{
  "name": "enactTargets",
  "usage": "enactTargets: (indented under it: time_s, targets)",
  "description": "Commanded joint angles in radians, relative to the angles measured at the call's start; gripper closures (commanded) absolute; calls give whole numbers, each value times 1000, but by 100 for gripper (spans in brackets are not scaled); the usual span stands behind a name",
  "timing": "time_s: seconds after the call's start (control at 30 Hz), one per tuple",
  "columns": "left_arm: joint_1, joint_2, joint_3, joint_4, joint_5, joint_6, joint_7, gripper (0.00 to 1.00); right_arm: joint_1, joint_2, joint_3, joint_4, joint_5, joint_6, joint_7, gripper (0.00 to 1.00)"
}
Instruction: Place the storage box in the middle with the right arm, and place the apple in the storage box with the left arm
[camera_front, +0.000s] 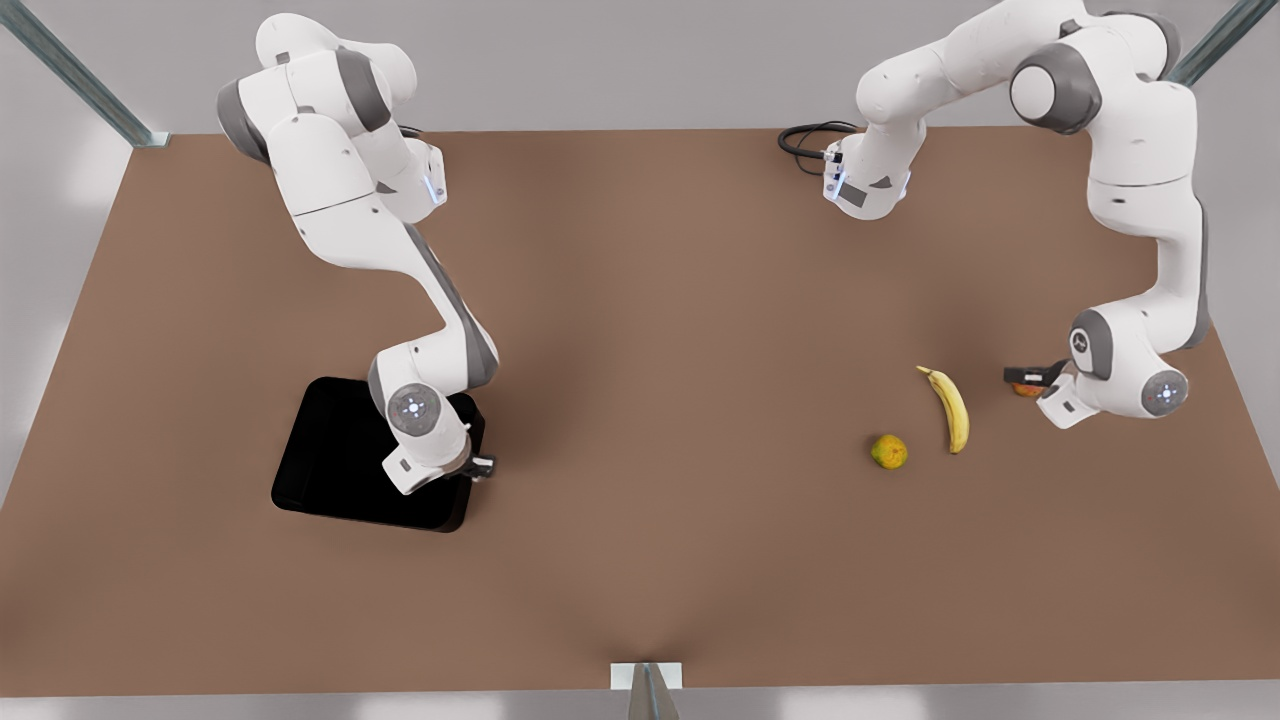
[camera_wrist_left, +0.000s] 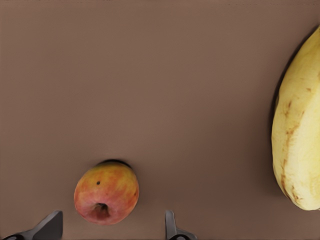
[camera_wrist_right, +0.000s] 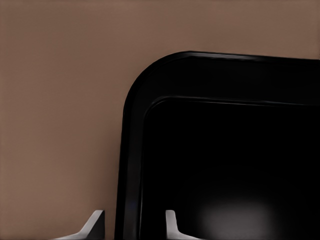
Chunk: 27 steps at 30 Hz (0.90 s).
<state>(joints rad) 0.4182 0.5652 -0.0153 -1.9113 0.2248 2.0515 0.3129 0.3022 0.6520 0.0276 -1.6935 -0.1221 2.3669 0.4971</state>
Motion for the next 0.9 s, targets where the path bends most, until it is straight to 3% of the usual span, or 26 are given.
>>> enactTargets:
  time_s: [0.0,0.37,0.43,0.5,0.87]
  targets:
    - [-1,1,0,0,2,1,0,2,0,0,0,0,1,0,0,77]
    - [13,33,0,9,21,29,-2,6,11,-9,3,6,9,-5,28,79]
    - [13,32,0,9,21,30,-2,16,15,-25,3,6,25,-6,28,79]
    - [11,32,0,9,21,30,-2,34,26,-40,3,14,41,-40,29,79]
    - [8,28,0,9,22,29,-2,45,161,-60,12,32,53,-37,313,79]
